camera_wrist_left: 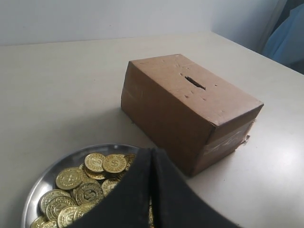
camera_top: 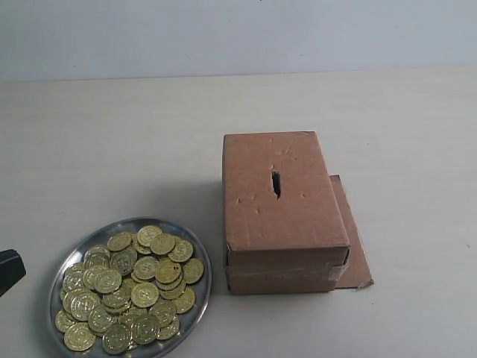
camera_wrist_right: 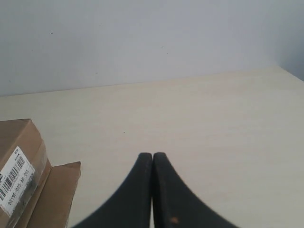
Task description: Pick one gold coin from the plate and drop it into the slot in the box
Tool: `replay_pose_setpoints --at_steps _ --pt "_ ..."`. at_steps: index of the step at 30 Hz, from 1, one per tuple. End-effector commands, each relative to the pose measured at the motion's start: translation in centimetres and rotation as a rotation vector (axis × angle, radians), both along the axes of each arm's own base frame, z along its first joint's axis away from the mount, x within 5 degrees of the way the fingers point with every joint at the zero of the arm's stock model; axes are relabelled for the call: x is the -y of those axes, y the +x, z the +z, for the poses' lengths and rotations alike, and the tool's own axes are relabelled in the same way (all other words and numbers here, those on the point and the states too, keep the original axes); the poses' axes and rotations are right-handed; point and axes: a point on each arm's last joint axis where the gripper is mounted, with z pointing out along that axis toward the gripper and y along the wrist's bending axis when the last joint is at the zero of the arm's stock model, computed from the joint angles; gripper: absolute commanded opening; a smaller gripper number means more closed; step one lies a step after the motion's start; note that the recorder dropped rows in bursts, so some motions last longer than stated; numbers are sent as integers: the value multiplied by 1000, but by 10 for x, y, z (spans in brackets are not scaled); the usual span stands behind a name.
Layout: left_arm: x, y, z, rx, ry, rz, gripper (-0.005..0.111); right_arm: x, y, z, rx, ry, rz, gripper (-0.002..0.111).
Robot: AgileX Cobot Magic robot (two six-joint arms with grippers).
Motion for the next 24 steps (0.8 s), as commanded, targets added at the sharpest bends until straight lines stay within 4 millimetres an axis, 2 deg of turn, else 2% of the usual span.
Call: replay_pose_setpoints --at_steps 1,5,10,19,24 --pt "-9 2 2 44 -14 108 0 0 0 -1 3 3 -4 0" --pt "-28 5 5 91 -34 366 0 0 0 -1 3 3 -4 0" --pt "-39 4 4 107 9 521 0 0 0 -1 3 3 -4 0" --pt "-49 -2 -2 88 64 662 0 0 0 -1 3 3 -4 0" --pt "-50 -3 -8 44 122 665 0 0 0 -1 3 3 -4 0"
